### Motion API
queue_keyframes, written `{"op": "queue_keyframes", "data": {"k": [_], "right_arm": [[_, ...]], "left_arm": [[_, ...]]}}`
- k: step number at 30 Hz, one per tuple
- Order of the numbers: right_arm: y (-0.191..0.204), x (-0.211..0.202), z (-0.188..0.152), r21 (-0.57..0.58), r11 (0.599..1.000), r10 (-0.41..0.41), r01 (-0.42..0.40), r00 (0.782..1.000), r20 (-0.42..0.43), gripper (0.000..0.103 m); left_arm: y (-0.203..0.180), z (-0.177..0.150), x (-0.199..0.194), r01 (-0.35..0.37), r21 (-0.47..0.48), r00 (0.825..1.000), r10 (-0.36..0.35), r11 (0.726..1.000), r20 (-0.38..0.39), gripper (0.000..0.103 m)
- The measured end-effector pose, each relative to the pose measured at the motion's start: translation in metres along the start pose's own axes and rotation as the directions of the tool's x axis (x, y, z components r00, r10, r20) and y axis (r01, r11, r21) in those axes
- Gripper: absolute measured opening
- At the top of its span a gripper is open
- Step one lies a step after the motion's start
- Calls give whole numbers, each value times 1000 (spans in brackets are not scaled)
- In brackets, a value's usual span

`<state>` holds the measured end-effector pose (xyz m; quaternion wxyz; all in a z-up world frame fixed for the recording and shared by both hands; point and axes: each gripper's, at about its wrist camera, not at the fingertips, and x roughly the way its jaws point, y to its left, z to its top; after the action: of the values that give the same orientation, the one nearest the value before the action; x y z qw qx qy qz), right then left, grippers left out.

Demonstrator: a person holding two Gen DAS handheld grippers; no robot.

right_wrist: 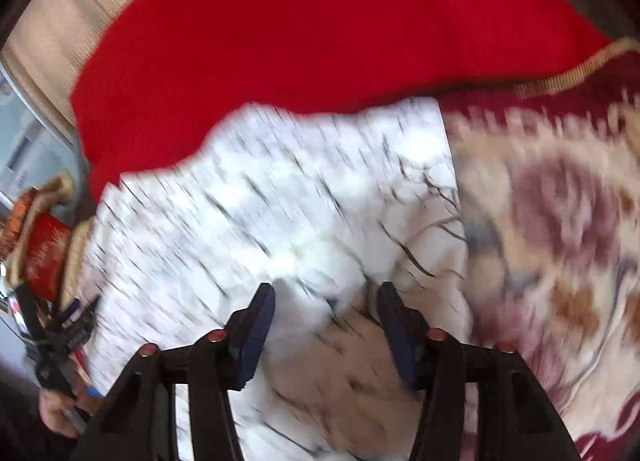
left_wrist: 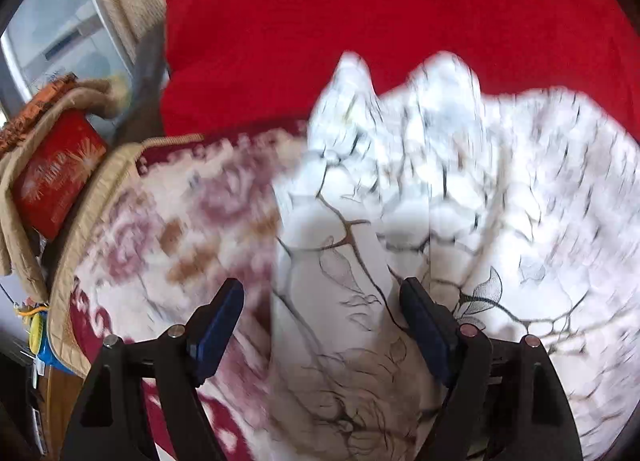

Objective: Fold large clothes

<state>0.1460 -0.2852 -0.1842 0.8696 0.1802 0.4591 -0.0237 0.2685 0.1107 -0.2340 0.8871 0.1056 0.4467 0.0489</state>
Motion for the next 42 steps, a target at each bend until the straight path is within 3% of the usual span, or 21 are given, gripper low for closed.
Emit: {"op": "queue_keyframes", "data": {"k": [5, 11, 15, 21, 26, 31, 33, 37, 42], "right_arm": [[3, -8, -6, -29, 999, -12, 13, 1000, 29, 51], [4, -40, -23, -39, 992, 125, -121, 984, 125, 54], [7, -59, -36, -52, 964, 265, -260, 951, 159, 58], [30, -64, -52, -118, 938, 343, -327, 923, 175, 59], [50, -53, -58, -149, 946, 314, -289, 931, 185, 59], [51, -27, -54, -100, 971, 231, -218, 962, 148, 59], [52, -13, -54, -97, 981, 181, -170, 977, 114, 58], [60, -2, -57, -143, 984, 123, -106, 986, 113, 58], [57, 3, -54, -113, 986, 131, -119, 985, 110, 58]], "left_arm": [[15, -17, -2, 63, -81, 998, -64, 995, -13, 82], [51, -35, -36, 124, -236, 991, -109, 964, 76, 82], [72, -61, -58, 255, -344, 965, -215, 904, 151, 83], [69, -98, -52, 394, -479, 915, -384, 784, 125, 85], [62, -106, -49, 432, -556, 894, -417, 710, 162, 88], [74, -117, -46, 490, -659, 859, -446, 571, 252, 88], [75, -121, -48, 508, -671, 847, -456, 540, 274, 88], [72, -137, -56, 527, -677, 832, -474, 513, 289, 88], [67, -147, -46, 534, -740, 803, -518, 409, 293, 88]]}}
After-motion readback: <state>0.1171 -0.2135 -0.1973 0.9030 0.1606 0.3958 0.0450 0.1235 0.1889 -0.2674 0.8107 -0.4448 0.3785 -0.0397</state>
